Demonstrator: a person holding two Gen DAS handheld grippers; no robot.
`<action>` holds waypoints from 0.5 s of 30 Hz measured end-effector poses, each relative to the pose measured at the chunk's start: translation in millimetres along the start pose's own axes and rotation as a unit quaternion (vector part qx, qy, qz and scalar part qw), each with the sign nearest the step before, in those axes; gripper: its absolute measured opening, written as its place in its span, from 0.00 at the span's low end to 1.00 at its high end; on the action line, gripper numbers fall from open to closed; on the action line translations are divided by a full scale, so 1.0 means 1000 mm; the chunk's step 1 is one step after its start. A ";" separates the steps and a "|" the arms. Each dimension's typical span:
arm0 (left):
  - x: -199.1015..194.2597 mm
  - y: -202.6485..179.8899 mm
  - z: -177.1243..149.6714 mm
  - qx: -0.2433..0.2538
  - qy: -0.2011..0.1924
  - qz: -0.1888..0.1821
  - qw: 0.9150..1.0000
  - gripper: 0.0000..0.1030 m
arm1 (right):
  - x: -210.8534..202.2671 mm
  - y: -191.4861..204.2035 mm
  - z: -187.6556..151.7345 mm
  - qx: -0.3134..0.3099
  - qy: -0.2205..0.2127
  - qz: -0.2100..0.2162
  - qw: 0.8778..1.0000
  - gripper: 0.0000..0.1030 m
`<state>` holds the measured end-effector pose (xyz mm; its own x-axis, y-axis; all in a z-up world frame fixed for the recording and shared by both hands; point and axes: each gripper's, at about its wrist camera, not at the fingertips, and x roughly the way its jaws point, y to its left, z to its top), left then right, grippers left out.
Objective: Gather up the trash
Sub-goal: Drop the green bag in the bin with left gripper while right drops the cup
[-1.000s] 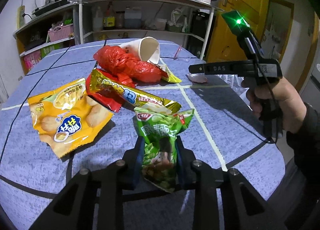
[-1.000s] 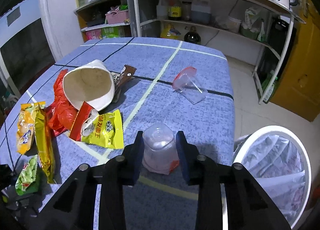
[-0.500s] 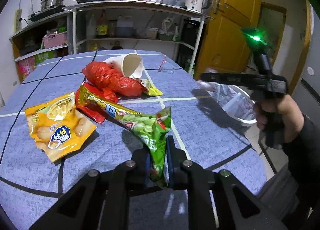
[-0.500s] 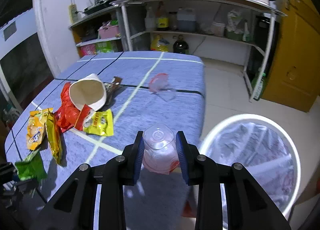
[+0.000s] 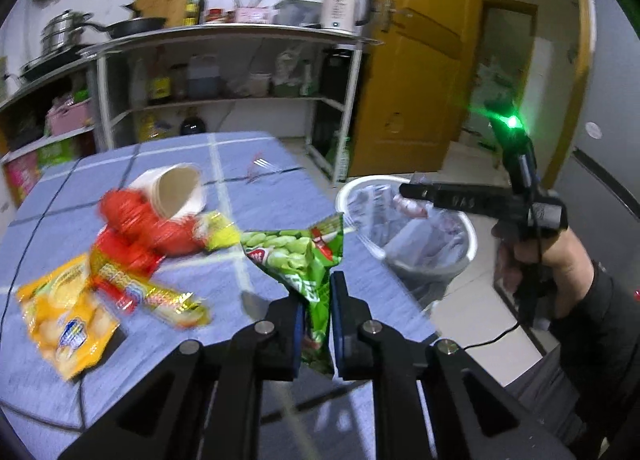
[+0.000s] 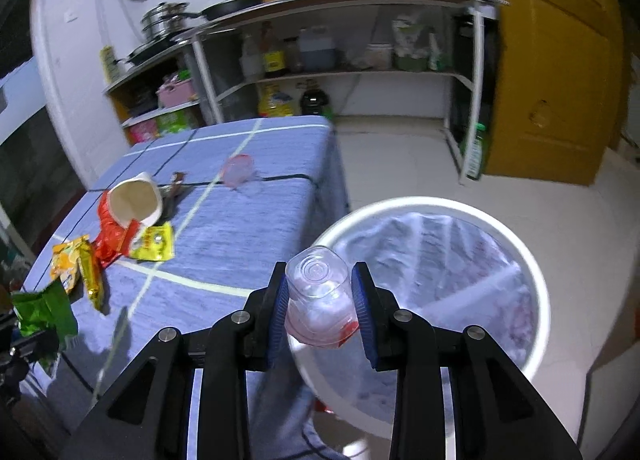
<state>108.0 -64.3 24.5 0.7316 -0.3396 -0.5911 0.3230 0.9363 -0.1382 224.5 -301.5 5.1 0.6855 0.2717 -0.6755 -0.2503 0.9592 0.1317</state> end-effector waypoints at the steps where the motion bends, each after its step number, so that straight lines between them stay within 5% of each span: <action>1: 0.008 -0.006 0.007 0.006 0.001 -0.009 1.000 0.12 | 0.000 0.000 0.000 0.000 0.000 0.000 1.000 0.32; 15: 0.129 -0.069 0.055 0.040 0.052 -0.065 0.996 0.13 | 0.005 -0.065 -0.025 0.039 0.028 -0.035 0.998 0.33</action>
<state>213.0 -177.7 2.1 0.6161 -0.4423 -0.6518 0.4613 0.8733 -0.1567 227.2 -364.5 -25.0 0.6596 0.2019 -0.7240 -0.1484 0.9793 0.1378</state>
